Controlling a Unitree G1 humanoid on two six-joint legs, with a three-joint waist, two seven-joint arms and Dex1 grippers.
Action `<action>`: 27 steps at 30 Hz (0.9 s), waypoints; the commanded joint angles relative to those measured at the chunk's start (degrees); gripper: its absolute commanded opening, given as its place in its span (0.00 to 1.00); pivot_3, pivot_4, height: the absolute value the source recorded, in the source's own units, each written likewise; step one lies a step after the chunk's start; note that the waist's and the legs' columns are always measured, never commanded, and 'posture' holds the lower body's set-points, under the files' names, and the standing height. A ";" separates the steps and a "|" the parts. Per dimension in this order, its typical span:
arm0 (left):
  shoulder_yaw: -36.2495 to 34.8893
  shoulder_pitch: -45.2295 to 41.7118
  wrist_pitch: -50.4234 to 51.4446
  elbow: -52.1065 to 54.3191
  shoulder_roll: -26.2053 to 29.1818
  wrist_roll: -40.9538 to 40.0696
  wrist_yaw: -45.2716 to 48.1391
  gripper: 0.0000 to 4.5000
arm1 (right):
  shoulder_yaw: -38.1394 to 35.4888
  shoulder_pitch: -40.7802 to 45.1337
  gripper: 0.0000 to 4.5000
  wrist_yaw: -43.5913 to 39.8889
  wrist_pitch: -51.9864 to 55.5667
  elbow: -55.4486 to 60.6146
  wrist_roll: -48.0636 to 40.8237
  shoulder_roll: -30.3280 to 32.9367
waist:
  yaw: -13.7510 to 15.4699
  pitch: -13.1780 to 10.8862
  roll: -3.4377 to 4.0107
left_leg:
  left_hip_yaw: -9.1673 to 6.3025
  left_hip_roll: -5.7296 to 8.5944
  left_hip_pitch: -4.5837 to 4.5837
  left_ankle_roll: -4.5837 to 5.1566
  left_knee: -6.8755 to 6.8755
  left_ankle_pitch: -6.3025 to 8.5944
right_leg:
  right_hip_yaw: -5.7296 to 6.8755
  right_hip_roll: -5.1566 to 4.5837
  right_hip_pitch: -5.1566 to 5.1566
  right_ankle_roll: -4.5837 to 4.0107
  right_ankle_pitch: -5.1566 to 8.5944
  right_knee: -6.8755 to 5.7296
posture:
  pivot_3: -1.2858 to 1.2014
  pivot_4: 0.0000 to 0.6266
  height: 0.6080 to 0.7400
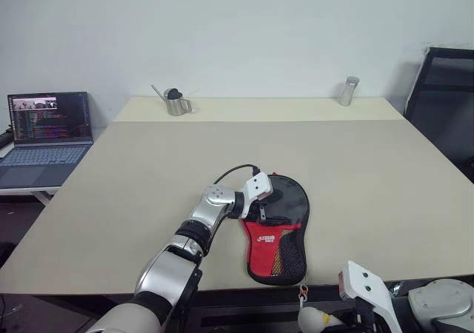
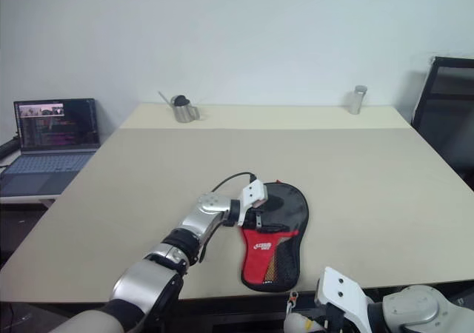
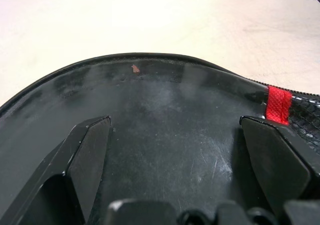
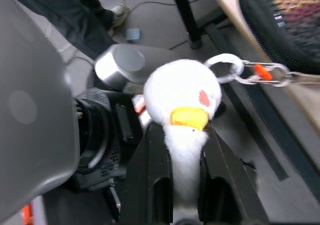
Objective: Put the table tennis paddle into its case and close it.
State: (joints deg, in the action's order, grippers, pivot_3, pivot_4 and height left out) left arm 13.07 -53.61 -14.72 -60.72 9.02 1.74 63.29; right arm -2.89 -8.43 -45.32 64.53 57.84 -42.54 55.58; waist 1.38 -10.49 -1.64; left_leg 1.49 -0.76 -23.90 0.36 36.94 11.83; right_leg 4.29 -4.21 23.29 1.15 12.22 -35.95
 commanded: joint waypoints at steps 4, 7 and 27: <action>1.37 1.78 0.14 -1.65 0.06 2.71 -0.64 1.00 | -3.85 1.58 0.32 1.22 0.25 2.16 -8.87 2.47 | 0.00 0.00 0.00 | -0.01 -0.01 0.00 0.00 0.00 0.00 | -0.01 -0.08 0.00 0.00 0.00 0.01 | 0.52 0.24 1.00; 1.36 2.13 0.07 -1.34 -0.09 2.73 -0.78 1.00 | -5.95 2.38 0.54 2.59 0.13 2.16 -14.07 3.24 | 0.00 0.00 -0.01 | -0.02 -0.01 0.00 0.00 0.00 0.01 | 0.00 -0.09 -0.01 0.00 0.00 0.01 | 0.52 0.24 1.00; -2.26 9.46 8.02 20.77 4.55 -3.00 -0.22 1.00 | -0.84 24.59 0.99 4.11 -24.30 -33.21 4.85 -5.53 | -0.34 -0.04 -0.01 | 0.25 -0.05 -0.18 0.17 -0.09 0.22 | -0.07 0.16 0.24 0.39 -0.12 0.12 | 0.52 0.24 1.00</action>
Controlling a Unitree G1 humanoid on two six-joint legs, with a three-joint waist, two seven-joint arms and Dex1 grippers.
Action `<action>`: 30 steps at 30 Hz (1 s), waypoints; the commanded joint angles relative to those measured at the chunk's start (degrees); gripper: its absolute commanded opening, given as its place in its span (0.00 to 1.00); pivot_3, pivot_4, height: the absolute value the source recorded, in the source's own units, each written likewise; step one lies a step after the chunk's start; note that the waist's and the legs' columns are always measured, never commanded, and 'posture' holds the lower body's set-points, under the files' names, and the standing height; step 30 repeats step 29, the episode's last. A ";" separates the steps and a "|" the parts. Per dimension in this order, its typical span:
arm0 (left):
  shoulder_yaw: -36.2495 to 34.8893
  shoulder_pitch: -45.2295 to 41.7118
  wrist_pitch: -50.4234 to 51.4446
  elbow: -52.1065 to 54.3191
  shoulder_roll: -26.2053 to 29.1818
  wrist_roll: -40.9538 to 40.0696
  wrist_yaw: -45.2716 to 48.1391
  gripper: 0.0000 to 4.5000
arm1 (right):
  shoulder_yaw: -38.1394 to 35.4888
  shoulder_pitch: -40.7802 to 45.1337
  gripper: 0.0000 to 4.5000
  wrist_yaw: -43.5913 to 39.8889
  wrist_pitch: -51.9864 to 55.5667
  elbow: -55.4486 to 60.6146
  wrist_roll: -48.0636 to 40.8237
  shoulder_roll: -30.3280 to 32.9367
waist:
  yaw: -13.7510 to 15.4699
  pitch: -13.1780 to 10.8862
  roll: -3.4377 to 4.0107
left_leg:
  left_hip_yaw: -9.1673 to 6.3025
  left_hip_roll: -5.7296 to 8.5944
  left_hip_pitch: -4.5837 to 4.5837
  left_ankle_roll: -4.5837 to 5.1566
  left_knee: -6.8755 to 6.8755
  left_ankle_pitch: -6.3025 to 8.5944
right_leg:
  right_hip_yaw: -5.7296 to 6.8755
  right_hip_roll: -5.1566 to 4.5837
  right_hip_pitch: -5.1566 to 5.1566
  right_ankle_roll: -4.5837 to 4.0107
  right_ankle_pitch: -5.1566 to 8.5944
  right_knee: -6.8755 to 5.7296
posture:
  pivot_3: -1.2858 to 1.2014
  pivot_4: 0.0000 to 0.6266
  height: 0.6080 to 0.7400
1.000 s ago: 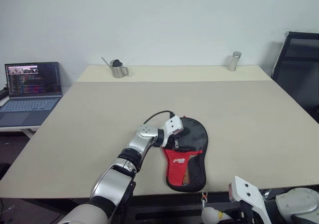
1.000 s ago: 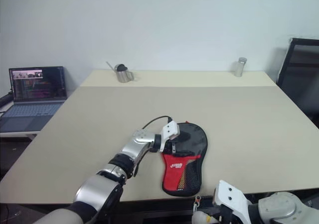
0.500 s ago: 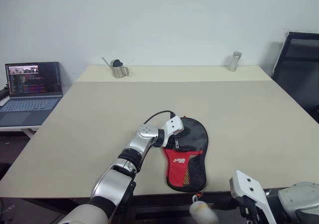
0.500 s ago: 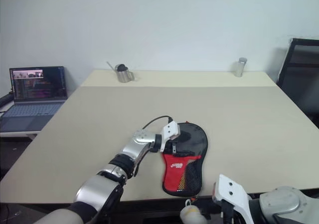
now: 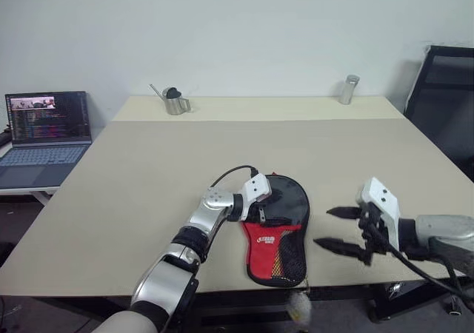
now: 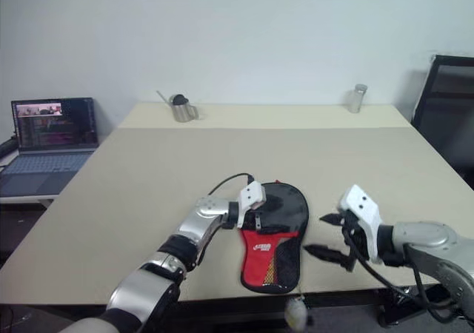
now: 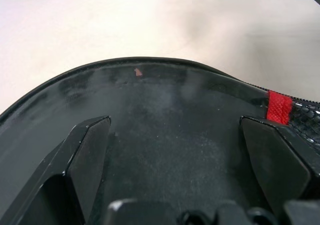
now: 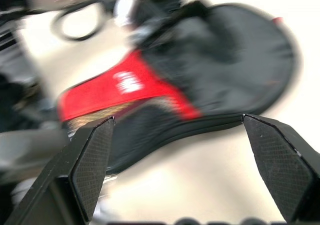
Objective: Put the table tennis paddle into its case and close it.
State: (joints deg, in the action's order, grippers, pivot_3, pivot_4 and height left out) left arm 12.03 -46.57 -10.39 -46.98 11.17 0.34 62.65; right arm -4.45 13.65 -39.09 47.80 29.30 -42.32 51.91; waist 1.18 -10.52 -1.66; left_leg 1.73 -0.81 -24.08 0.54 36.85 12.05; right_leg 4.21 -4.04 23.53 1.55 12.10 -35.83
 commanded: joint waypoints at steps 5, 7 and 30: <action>-6.11 11.55 13.71 25.15 9.31 -6.12 -1.98 1.00 | 2.11 9.22 0.99 -6.79 -15.50 -19.38 10.04 -6.35 | -1.10 -0.07 0.06 | 0.19 -0.06 -0.21 0.04 0.02 0.03 | -0.15 0.10 0.39 0.04 0.00 -0.20 | 0.52 0.24 1.00; -9.01 16.42 18.06 32.77 12.40 -8.54 -3.21 1.00 | 2.24 12.15 0.99 -8.58 -19.29 -25.88 11.95 -8.30 | -1.21 -0.09 0.08 | 0.21 -0.07 -0.30 0.04 0.06 0.02 | -0.18 0.11 0.51 0.05 -0.02 -0.25 | 0.52 0.24 1.00; -14.31 25.37 28.52 50.73 18.98 -13.28 -15.45 1.00 | -0.43 19.65 0.99 -15.24 -27.15 -47.79 22.33 -10.04 | -0.04 -0.20 0.23 | 0.29 -0.05 -0.36 0.03 0.06 0.02 | -0.29 0.12 0.56 0.03 -0.04 -0.29 | 0.52 0.24 1.00</action>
